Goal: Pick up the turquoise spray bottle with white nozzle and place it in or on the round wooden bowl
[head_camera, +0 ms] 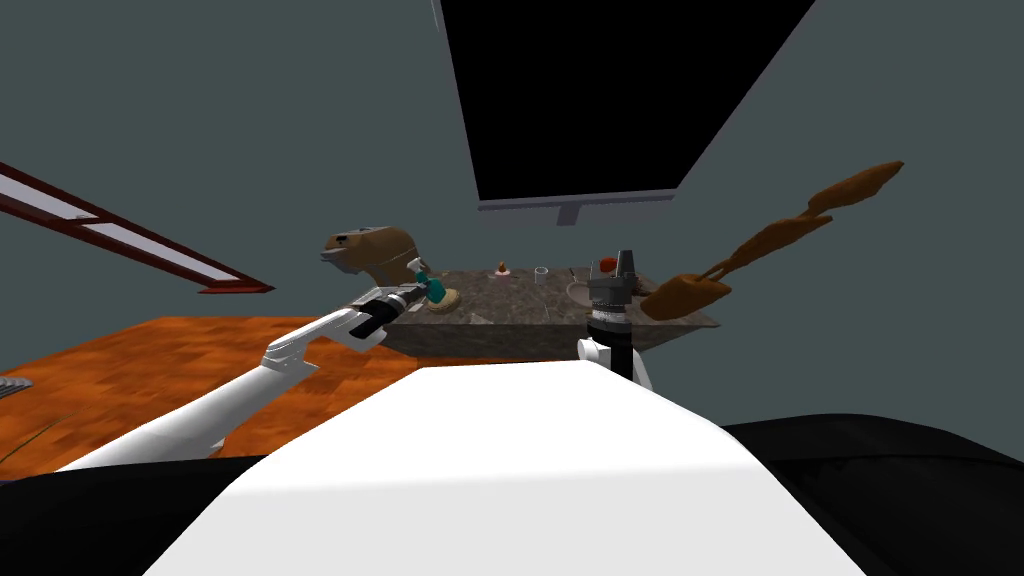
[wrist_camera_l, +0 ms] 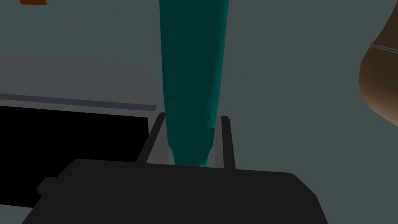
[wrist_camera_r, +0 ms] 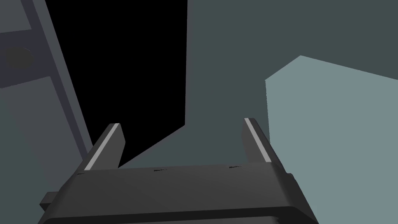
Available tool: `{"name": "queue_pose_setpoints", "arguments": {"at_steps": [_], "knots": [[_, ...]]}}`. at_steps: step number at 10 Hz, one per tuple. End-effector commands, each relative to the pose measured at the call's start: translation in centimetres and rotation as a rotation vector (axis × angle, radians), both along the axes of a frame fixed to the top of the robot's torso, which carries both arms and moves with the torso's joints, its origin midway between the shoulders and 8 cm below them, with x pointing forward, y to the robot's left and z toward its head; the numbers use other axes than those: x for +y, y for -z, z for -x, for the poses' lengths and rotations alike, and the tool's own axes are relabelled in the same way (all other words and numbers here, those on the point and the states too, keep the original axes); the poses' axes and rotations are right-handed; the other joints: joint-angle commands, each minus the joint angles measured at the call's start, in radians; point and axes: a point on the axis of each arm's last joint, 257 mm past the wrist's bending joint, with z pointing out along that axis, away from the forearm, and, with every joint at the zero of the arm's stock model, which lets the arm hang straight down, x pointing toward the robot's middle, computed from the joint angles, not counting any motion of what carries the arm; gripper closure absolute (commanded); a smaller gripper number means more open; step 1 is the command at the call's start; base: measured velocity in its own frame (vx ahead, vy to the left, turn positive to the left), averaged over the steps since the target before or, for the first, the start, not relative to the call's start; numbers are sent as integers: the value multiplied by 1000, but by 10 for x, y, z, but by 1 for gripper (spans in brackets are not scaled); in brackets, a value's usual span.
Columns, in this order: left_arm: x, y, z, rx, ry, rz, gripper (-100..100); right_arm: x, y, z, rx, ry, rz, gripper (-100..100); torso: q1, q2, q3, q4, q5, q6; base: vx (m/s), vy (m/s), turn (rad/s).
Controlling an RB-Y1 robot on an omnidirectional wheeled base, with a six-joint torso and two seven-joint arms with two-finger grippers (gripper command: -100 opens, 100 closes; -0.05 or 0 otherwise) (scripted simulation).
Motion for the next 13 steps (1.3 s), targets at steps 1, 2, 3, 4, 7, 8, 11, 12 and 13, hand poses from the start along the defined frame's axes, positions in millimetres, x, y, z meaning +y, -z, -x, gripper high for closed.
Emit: {"name": "queue_pose_setpoints", "arguments": {"at_steps": [1,2,3,4,7,8,11,12,13], "knots": [[0,0,0,0,0,0,100,0,0,0,0,0,0,0,0,0,0,0,0,0,69,57,-8],[2,-1,-1,-1,-3,0,-100,0,0,0,0,0,0,0,-6,4,2,0,-1,0,13,15,0],[2,-1,-1,-1,-3,-1,-100,0,0,0,0,0,0,0,-10,8,4,1,-2,0,7,6,-1],[2,-1,-1,-1,-3,-1,-100,0,0,0,0,0,0,0,-12,10,5,2,-2,0,0,0,0],[2,-1,-1,-1,-3,-1,0,0,0,0,0,0,0,0,-13,11,6,2,-3,0,0,0,0],[-4,-14,-1,-4,6,0,-100,0,0,0,0,0,0,0,-13,11,6,2,-3,0,17,7,93],[-17,-36,-2,-5,29,1,-100,0,0,0,0,0,0,0,-12,9,5,2,-3,0,32,14,75],[-21,-41,-2,-5,35,1,-100,0,0,0,0,0,0,0,-12,9,5,2,-3,0,30,14,57],[-29,-51,-1,-3,47,1,-100,0,0,0,0,0,0,0,-13,9,5,2,-3,1,11,6,33]]}}
